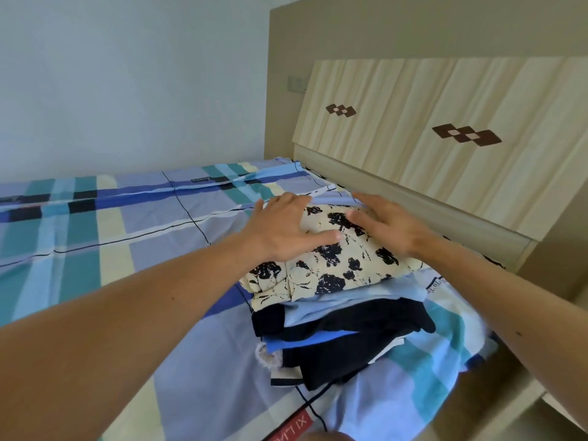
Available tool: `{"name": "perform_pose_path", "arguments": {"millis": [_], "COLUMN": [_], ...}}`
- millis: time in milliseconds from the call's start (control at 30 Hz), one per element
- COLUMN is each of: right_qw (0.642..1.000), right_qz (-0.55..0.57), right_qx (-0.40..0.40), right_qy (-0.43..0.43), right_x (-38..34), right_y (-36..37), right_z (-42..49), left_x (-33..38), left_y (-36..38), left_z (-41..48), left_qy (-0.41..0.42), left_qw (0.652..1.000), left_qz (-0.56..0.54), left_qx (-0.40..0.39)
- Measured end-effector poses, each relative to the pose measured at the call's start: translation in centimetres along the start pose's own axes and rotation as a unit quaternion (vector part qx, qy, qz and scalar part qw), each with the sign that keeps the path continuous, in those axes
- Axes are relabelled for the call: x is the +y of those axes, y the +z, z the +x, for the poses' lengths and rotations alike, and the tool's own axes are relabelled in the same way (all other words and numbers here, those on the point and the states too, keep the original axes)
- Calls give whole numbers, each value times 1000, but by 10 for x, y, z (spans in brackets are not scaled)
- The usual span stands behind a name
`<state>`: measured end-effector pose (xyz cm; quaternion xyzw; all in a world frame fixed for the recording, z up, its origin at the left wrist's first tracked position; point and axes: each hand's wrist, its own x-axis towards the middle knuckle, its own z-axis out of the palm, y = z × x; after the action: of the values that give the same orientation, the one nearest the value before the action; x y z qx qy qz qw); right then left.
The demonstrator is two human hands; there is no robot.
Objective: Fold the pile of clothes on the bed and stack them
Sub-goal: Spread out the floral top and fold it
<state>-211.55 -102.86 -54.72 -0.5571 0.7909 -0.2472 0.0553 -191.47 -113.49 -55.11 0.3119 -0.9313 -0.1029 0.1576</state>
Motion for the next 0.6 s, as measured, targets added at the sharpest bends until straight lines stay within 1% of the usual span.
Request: {"name": "perform_pose_path", "arguments": {"millis": [133,233,367,500,600], "right_qw": [996,989,975,956,941], "right_qz": [56,80,150,213,258], "right_qx": [36,49,32,3,-22], "right_qy": [-61,-112,-161,-203,-220], "right_x": [-46,-88,-143,-205,-250], "right_y": [1,16,56,106,147], "right_z": [-7,-11,-11,-20,-30], "left_x": [-24,-51,-91,-134,-167], "left_y": [-30,-48,-68,-84,-91], "left_z": [-33,-72,-129,-197,-250], "left_qy": [10,0,-41,-104,-151], "left_qw": [992,982,969,948,932], "left_qz": [-72,-108,-131,-146,-154], "left_qx": [104,152,204,264,291]}}
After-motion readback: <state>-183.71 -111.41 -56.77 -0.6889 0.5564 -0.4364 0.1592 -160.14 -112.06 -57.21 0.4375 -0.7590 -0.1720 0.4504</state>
